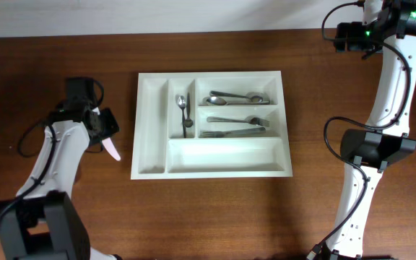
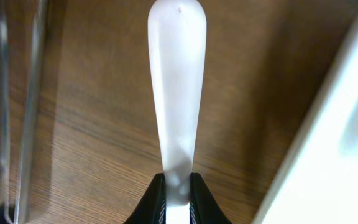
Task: Pack container
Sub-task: 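Grasp the pink plastic knife with the left gripper, then lay the pink knife into the tray's bottom compartment with the left gripper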
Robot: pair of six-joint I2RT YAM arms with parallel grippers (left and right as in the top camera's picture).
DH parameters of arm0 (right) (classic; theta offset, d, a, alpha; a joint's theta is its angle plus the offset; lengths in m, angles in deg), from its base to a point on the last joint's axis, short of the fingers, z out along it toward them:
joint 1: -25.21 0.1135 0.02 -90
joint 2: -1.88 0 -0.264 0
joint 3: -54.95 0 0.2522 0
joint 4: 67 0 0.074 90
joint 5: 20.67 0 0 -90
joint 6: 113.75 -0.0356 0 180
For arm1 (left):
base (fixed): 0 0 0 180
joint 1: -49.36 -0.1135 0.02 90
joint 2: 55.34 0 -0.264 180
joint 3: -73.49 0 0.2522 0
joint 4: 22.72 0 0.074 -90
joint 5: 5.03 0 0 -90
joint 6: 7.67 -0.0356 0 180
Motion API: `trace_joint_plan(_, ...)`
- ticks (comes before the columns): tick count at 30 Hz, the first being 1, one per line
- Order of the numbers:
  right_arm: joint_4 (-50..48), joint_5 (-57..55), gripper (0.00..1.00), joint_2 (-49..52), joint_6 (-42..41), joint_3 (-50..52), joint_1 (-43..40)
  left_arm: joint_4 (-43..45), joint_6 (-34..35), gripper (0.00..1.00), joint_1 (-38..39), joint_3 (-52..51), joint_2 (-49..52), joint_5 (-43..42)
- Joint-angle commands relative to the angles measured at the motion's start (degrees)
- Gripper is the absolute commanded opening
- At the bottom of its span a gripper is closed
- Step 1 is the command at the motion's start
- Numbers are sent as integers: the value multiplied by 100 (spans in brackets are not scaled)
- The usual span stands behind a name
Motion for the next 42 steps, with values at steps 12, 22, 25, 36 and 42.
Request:
trace_joint_plan(12, 2, -50, 99, -105, -46, -44, 13, -382, -431, 2, 868, 581, -341, -673)
trace_joint_plan(22, 2, -50, 99, -105, -46, -44, 13, -273, -1069, 2, 1375, 581, -323, -612)
trace_joint_plan(25, 2, -50, 99, -105, -46, -44, 13, -225, -1067, 2, 1456, 581, -323, -610)
trace_joint_plan(36, 2, -50, 99, -105, -46, -44, 13, -52, -2271, 2, 1974, 581, -321, -1276)
trace_joint_plan(42, 2, -50, 99, -105, -46, -44, 15, 42, -4092, 2, 2597, 573, -321, -1543)
